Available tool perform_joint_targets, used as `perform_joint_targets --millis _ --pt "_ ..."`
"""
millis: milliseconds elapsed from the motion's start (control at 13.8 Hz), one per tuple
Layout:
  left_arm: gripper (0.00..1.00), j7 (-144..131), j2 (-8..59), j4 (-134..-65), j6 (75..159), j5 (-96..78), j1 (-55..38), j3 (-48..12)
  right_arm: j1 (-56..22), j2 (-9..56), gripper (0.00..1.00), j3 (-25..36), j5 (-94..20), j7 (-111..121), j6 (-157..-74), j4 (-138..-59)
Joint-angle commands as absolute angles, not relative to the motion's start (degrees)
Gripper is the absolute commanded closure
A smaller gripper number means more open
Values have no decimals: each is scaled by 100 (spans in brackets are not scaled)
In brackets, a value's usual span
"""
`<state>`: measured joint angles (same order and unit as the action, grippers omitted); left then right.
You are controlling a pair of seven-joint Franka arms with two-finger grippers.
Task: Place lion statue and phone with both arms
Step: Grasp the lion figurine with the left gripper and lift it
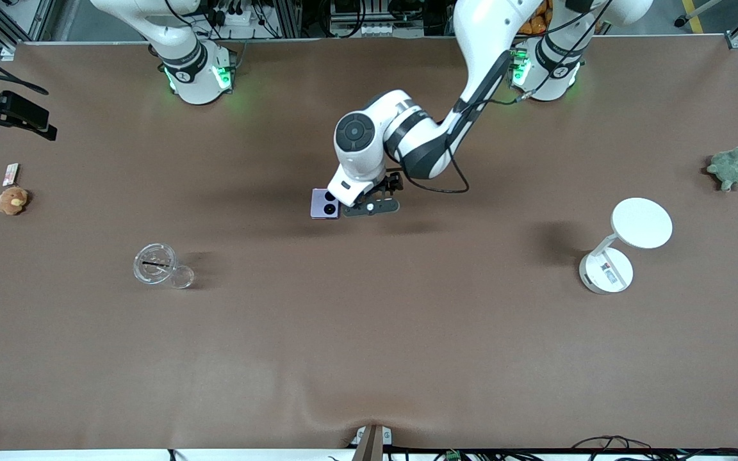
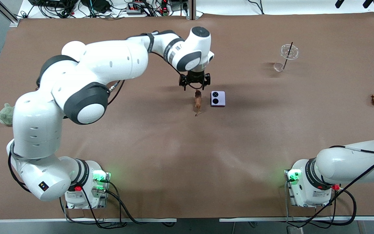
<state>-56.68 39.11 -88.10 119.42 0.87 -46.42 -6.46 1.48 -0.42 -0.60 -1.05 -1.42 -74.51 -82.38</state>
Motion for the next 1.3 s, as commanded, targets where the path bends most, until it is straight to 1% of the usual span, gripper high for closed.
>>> perform_joint_targets --millis 0,362,435,507,580,725,797,870,1087,1232 --pt "0 -5888 4157 -8657 12145 211 -4799 -571 132 -88 0 -62 -79 -123 -7427 -8279" --pt "0 -6047 4403 -8622 12331 211 -4922 -536 132 -70 0 -62 -79 -123 -7427 -8279" --pt "11 -6090 4438 -8631 12340 211 -4957 -545 123 -70 0 -62 -79 -123 -7435 -8279" --pt "31 -6195 4465 -8631 12331 211 -4992 -536 114 -62 0 -62 -79 -123 -7436 -8271" --pt "47 -6275 4465 -8631 12331 211 -5001 -545 88 -27 0 -62 -79 -132 -7436 -8271" --pt "79 -6311 4465 -8631 12331 193 -5001 -554 53 -9 0 -62 -88 -132 -7453 -8262" --pt "91 -6311 4465 -8640 12331 193 -5001 -554 18 26 0 -62 -105 -141 -7453 -8262" --pt "100 -6311 4456 -8640 12322 193 -5001 -554 -61 35 0 -62 -105 -149 -7453 -8262" --pt "100 -6240 4272 -8622 12243 211 -4835 -519 -237 44 0 -62 -114 -149 -7453 -8262" --pt "100 -6214 4097 -8613 12033 220 -4528 -387 -447 61 0 -62 -114 -158 -7462 -8235"
